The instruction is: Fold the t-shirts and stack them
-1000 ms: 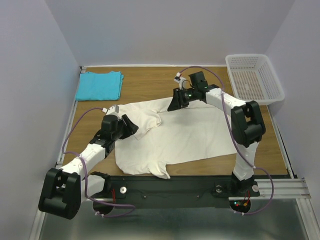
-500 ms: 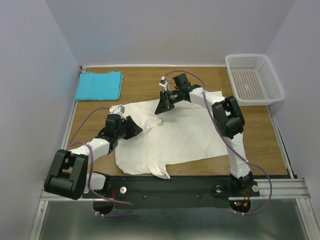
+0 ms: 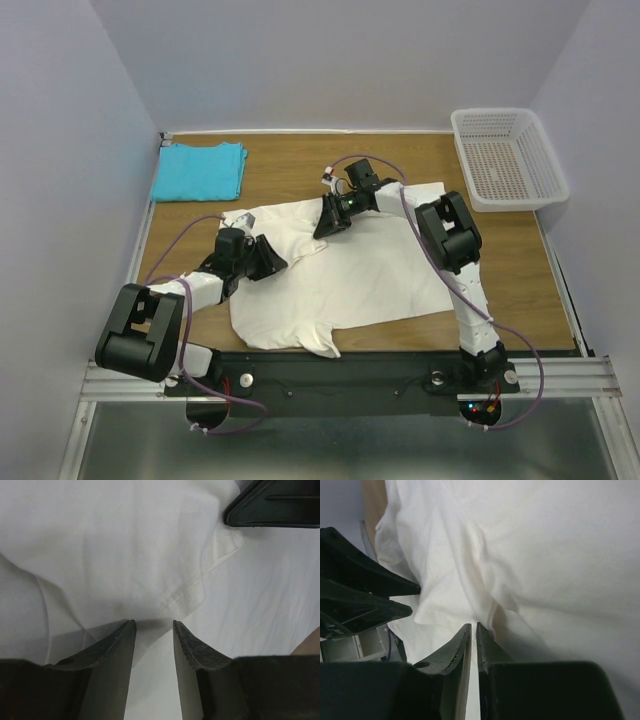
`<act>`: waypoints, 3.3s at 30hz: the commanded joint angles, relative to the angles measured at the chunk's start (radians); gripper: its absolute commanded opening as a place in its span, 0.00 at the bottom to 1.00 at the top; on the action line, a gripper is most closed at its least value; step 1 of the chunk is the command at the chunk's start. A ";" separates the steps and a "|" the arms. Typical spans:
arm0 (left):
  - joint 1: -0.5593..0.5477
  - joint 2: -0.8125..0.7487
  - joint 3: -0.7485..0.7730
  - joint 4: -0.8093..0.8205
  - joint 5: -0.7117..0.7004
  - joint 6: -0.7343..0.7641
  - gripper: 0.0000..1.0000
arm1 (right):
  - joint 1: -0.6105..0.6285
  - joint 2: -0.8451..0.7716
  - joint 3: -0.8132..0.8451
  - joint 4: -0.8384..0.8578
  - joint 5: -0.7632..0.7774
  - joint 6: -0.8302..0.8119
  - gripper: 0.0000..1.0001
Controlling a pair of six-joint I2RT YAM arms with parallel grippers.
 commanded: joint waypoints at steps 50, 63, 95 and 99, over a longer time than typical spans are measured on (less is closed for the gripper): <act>0.139 -0.579 0.178 -0.834 -0.249 -0.250 0.93 | -0.246 -1.113 -0.693 -0.586 0.442 -1.297 0.69; 0.138 -0.363 0.215 -1.121 -0.220 -0.262 0.78 | -0.338 -1.309 -1.005 -0.620 0.543 -1.354 0.69; -0.040 -0.579 0.353 -0.784 -0.051 0.063 0.75 | 0.241 -0.992 -0.792 -0.450 0.136 -1.441 0.76; -0.040 -0.625 0.382 -0.753 -0.146 0.054 0.76 | 0.376 -0.900 -0.685 -0.436 0.208 -1.530 0.85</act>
